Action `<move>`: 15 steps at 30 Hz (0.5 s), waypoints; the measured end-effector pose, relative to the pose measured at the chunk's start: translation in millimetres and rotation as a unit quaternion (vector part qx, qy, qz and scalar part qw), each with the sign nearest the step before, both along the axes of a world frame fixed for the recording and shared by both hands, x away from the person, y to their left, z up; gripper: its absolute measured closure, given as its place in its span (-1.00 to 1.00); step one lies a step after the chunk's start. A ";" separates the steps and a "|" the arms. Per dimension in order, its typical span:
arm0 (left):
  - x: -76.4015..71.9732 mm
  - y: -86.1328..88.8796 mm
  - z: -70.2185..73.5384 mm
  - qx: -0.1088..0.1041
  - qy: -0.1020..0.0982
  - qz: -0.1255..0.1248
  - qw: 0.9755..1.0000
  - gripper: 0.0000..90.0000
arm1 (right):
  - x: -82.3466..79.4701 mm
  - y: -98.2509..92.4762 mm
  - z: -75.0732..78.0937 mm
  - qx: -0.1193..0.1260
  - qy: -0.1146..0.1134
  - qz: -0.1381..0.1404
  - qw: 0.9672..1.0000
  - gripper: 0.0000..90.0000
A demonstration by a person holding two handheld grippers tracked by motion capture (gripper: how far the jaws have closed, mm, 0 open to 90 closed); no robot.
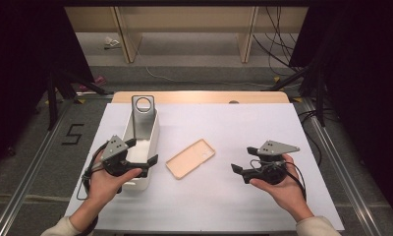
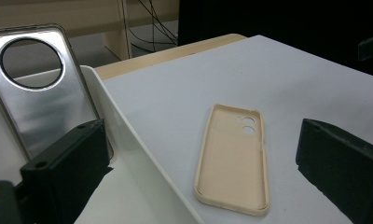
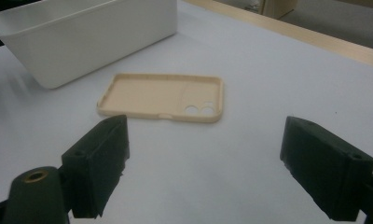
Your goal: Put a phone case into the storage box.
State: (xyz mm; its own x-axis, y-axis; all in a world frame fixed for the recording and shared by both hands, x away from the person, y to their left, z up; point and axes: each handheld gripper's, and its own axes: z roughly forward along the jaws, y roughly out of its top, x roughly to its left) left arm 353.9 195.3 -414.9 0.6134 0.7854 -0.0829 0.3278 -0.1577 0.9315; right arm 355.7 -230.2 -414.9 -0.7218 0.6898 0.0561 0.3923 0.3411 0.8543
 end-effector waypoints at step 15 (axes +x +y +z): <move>0.0 -0.8 0.5 -0.002 -0.001 -0.001 1.000 -0.95 | 1.2 -1.6 -0.2 0.000 0.001 -0.002 1.000 -0.64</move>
State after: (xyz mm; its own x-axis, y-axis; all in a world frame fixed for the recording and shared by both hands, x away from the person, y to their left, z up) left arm 353.9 194.5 -414.4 0.6149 0.7842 -0.0839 0.3249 -0.1549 0.9330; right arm 356.8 -231.8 -415.1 -0.7194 0.6923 0.0565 0.3945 0.3403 0.8536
